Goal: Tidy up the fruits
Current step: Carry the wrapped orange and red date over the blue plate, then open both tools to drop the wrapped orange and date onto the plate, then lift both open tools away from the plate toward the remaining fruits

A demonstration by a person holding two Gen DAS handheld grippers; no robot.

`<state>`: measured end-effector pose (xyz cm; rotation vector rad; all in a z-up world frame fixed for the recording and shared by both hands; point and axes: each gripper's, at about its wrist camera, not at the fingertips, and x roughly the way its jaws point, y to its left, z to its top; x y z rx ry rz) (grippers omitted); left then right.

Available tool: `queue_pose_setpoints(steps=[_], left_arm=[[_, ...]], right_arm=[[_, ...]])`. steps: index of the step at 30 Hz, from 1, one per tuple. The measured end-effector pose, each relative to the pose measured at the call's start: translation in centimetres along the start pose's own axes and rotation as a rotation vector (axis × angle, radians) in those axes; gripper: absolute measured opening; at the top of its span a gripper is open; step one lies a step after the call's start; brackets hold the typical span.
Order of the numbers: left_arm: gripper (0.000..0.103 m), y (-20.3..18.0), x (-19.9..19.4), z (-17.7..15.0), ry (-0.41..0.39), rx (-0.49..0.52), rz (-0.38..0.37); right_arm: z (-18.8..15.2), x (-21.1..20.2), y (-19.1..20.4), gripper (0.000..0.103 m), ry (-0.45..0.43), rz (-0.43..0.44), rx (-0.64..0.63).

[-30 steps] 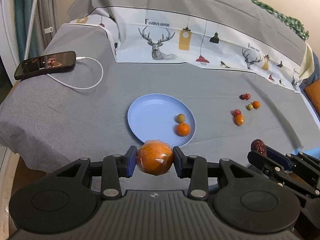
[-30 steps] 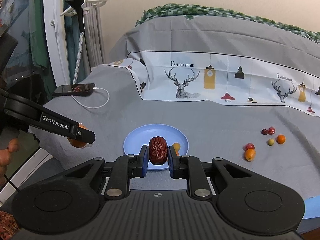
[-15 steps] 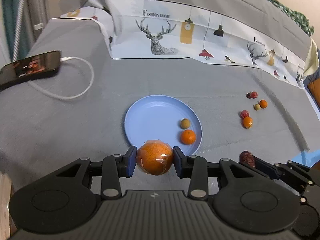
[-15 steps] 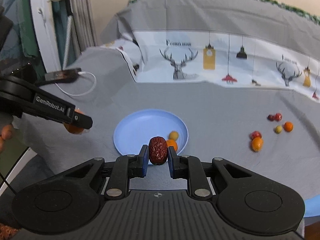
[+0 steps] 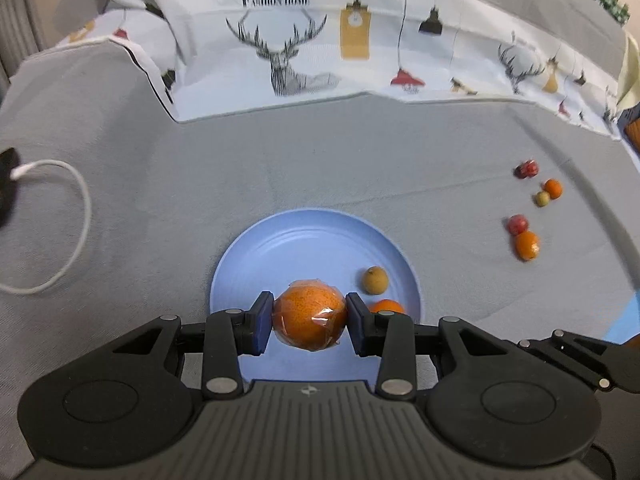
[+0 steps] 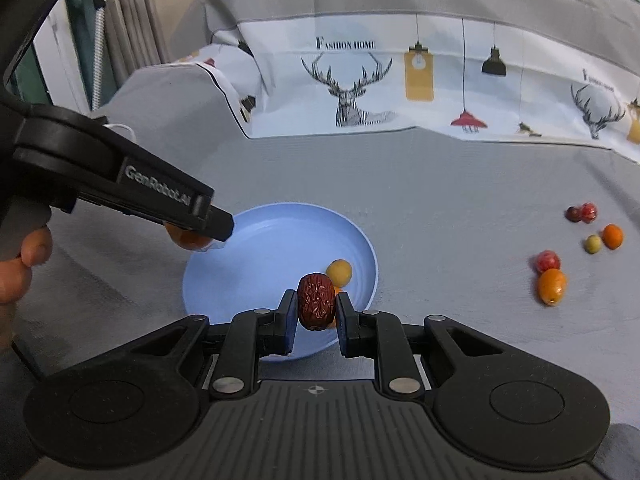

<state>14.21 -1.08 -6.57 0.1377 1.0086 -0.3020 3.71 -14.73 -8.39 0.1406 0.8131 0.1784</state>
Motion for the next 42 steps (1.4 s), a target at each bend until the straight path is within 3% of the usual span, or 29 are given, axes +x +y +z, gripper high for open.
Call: queue_pose_setpoints(steps=[5,14,16,17,18,19,20,23,27,32,42], left_arm=[[0.043,0.2,3.8,0.8,0.053,0.02,0.015],[0.046,0.0,8.0,2.0,0.07,0.065,0.046],[0.068,0.0,8.2,2.0,0.054,0.067,0.051],[0.087,0.1,8.0,2.0,0.035,0.067,0.052],[0.098,0.2,7.6,2.1,0.012,0.062,0.058],[0.1,0.3,7.0,2.0,-0.011,0.058,0.059],[0.101,0.3,6.4,2.0,-0.023,0.057,0.054],[0.102,0.7,4.4,1.5,-0.009,0.043,0.046],[0.102,1.4,0.6,-0.7,0.005,0.01,0.047],[0.102,1.7,-4.0,-4.4,0.021,-0.024,0.061],[0.102,0.6,-10.8,-9.0,-0.059,-0.063,0.061]], right_arm=[[0.5,3.3,-0.7,0.021,0.04,0.008,0.014],[0.8,7.1,-1.1,0.021,0.078,-0.014,-0.003],[1.0,7.7,-1.0,0.022,0.078,-0.02,-0.01],[1.2,7.9,-1.0,0.03,0.079,-0.019,-0.014],[1.4,7.9,-1.1,0.04,0.079,-0.017,-0.016],[1.6,7.7,-1.2,0.058,0.071,-0.013,-0.016],[1.7,7.3,-1.1,0.071,0.064,-0.011,-0.019],[1.9,5.5,-0.9,0.087,0.057,-0.006,-0.028],[0.9,1.6,-0.2,0.097,0.077,0.029,-0.003],[-1.1,-3.7,0.9,0.098,0.08,0.045,0.024],[-2.3,-11.8,2.7,0.102,-0.083,0.007,-0.039]])
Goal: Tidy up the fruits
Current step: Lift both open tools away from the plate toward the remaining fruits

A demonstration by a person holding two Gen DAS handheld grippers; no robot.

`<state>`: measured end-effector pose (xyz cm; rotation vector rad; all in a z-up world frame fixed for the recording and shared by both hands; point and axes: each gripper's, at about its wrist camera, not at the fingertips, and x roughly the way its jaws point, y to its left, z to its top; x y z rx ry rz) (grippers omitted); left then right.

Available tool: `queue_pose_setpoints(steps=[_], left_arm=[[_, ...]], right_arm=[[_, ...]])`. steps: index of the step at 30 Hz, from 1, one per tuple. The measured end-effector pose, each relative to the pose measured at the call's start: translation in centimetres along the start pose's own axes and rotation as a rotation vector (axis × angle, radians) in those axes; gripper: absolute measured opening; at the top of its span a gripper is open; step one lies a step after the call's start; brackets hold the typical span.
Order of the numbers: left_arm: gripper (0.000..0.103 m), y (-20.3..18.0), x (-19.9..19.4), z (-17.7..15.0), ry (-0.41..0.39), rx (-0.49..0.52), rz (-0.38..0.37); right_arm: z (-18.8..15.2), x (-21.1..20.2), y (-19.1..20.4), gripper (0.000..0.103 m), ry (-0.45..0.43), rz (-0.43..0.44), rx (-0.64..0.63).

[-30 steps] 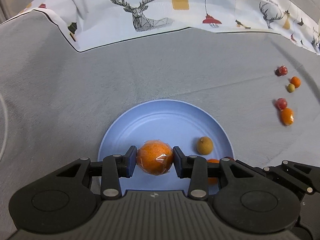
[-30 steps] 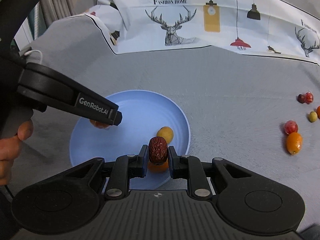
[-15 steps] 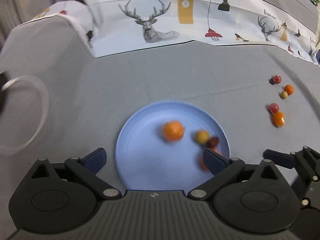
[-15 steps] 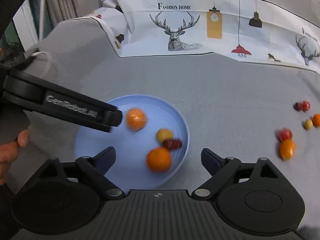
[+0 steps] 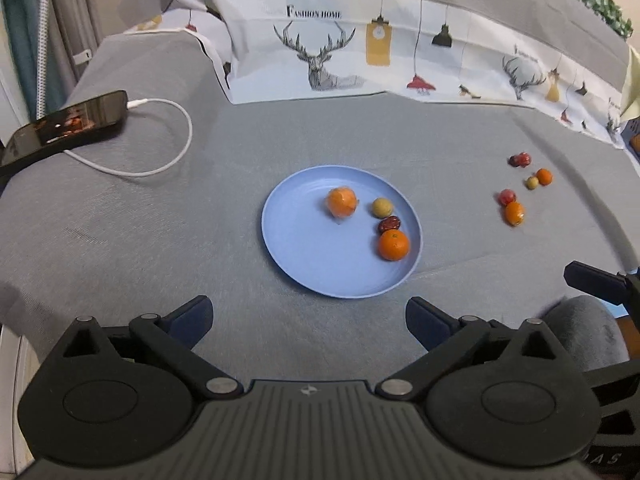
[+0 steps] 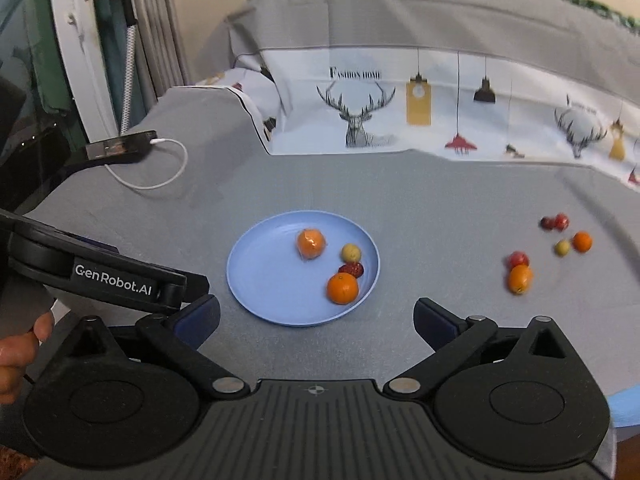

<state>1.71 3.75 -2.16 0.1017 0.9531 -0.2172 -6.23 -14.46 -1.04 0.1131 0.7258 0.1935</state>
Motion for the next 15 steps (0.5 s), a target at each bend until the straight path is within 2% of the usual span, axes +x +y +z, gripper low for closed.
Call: queue_pose_setpoints(steps=[15], left_arm=[[0.102,-0.4,-5.6,-2.4,-0.103,-0.012,0.013]], right_arm=[[-1.0,-5.2,1.1,0.102,-0.103,-0.018,-0.041]])
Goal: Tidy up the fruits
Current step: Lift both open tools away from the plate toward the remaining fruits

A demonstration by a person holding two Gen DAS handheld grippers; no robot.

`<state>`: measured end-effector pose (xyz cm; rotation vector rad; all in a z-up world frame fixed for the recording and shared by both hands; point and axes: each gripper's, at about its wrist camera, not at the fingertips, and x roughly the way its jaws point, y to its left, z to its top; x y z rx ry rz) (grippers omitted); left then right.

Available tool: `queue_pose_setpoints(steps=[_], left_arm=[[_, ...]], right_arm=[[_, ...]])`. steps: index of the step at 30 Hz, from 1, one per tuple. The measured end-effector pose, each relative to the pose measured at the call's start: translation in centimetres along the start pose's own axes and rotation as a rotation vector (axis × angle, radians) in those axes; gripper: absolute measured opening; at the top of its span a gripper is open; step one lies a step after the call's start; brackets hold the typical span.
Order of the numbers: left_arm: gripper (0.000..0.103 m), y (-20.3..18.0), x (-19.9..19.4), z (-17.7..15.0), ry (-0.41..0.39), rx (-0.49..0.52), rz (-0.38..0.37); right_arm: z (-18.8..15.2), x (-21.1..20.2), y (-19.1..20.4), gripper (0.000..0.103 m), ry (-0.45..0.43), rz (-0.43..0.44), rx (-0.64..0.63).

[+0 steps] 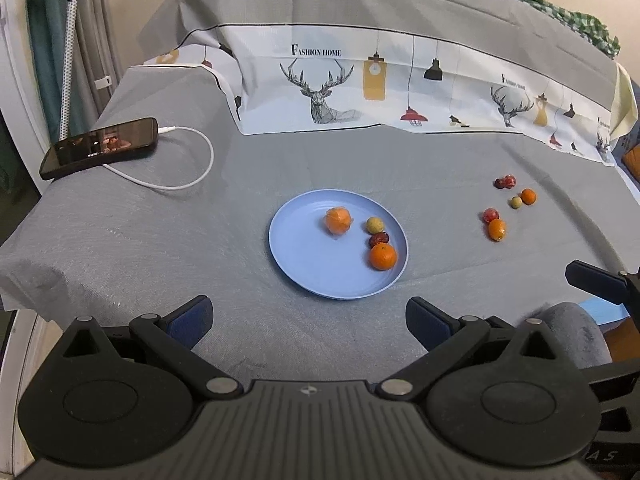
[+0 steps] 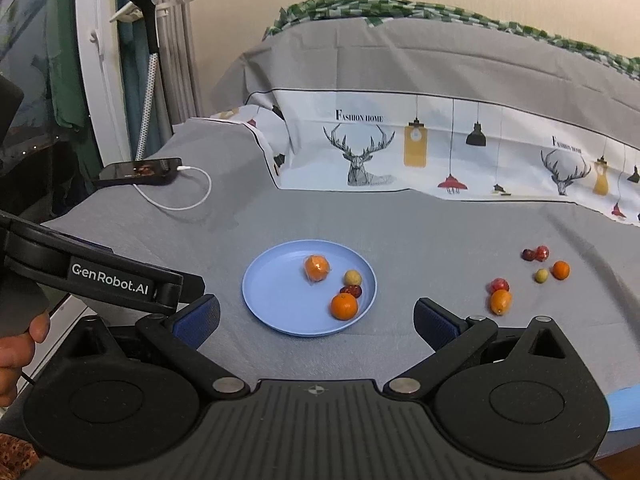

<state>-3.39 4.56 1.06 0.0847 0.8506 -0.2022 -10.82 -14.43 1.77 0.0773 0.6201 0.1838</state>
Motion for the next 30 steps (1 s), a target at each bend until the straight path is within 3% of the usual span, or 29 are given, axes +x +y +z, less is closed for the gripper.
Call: queue_pose_setpoints(steps=[13,25,30], left_arm=[[0.102,0.3,-1.5,-0.6,-0.025,-0.017,0.01],[0.102,-1.6,0.1,-0.5,0.025,0.03,0.057],[0.103,-3.1,1.6,0.3,0.057,0.046,0.066]], right_arm=[[-0.4,-1.1,0.0,0.102,-0.029,-0.001,0.024],[-1.5,0.0,-2.7,0.102,-0.003,-0.003,0.139],[-1.5,0.3,-5.4,0.102,-0.023,-0.056,0.212]])
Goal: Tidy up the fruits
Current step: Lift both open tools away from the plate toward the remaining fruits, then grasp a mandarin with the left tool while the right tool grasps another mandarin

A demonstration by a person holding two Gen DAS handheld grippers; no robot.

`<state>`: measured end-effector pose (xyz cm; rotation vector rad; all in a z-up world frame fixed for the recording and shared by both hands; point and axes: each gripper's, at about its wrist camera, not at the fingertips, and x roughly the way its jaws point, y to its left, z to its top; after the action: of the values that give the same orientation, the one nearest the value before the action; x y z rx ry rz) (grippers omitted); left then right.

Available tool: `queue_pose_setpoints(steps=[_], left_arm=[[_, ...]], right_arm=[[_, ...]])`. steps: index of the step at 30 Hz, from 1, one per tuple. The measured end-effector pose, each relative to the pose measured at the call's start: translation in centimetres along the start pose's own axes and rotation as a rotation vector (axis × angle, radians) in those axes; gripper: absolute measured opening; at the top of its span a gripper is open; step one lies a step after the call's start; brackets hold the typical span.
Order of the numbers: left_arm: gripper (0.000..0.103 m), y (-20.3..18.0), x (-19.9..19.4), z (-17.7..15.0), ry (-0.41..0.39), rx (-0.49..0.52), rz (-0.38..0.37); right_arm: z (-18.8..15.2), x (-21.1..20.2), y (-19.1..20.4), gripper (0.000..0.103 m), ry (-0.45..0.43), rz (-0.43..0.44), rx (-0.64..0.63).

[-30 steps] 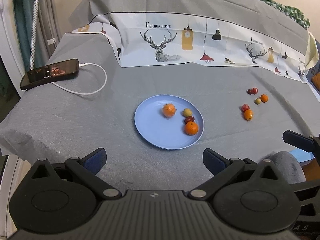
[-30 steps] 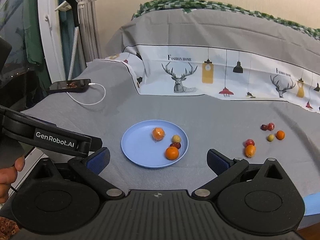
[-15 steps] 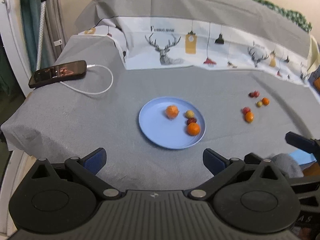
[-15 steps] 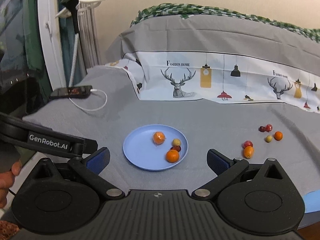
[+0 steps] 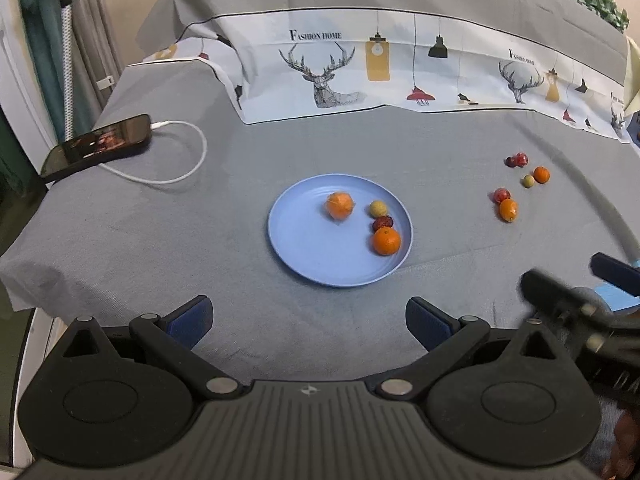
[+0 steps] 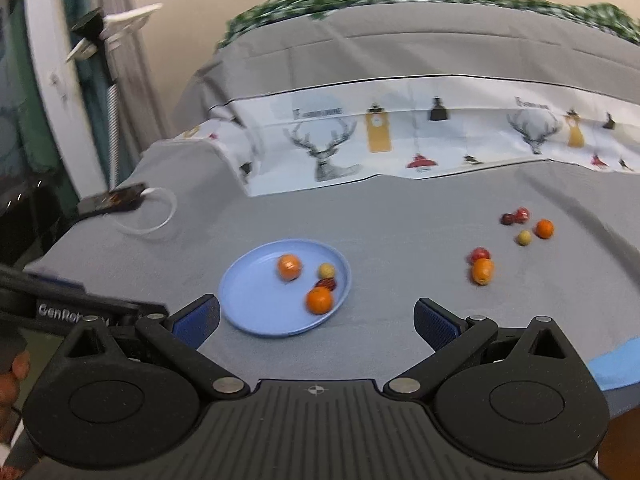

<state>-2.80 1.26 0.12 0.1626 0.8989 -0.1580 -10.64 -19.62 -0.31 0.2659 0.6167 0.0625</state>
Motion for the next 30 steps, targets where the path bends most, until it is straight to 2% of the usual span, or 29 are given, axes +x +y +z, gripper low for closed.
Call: queue_pose_setpoints(steps=[7,11,17,20,25,30], left_arm=[[0.103,-5.0,3.2,2.9,0.05,0.055,-0.057],[0.103,-9.6,5.4,4.9,0.046,0.103,-0.1],[0.103,-16.9,10.0,7.0,0.036,0.158,-0.166],[0.103,-20.7,13.0,8.0,0.041,0.197,-0.183],[0.103,-26.2,18.9,9.0,0.07,0.215,-0.234],[0.103,-29.5,24.9,10.1,0.143,0.205,-0.2]], right_arm=[[1.0,0.6,-7.4,0.102,-0.053,-0.184,0.086],[1.5,1.8,-12.8,0.102,-0.052,-0.286,0.15],[2.5,4.8,-19.7,0.102,-0.032,-0.374,0.244],[3.1,7.4,-22.9,0.102,-0.005,-0.401,0.263],[3.8,14.6,-29.6,0.102,0.051,-0.476,0.291],[4.5,22.5,-33.7,0.102,0.133,-0.485,0.242]])
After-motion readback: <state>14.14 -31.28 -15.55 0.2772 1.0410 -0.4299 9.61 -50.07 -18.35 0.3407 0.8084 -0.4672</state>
